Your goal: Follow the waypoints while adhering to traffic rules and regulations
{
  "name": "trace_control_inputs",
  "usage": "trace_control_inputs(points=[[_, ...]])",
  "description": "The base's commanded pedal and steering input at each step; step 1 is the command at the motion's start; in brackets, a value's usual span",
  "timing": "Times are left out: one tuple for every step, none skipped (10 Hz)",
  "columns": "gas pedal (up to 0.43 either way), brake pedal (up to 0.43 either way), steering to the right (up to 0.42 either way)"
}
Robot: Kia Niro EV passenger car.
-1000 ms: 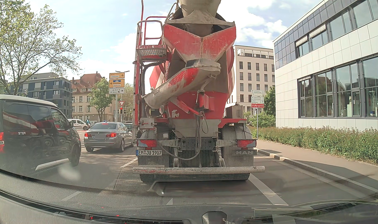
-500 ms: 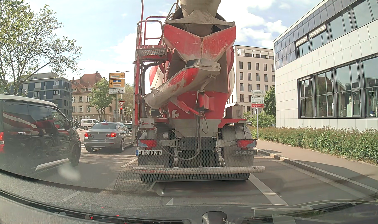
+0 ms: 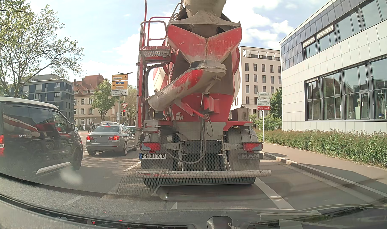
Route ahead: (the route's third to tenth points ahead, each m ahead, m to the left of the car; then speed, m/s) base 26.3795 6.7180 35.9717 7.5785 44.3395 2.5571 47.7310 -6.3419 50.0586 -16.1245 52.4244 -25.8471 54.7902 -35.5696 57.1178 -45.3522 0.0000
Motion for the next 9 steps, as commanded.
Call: trace_control_inputs(points=[[0.000,0.238,-0.006],[0.000,0.238,-0.007],[0.000,0.238,-0.006],[0.000,0.238,-0.006],[0.000,0.238,-0.007],[0.000,0.238,-0.010],[0.000,0.238,-0.014],[0.000,0.238,-0.015],[0.000,0.238,-0.015]])
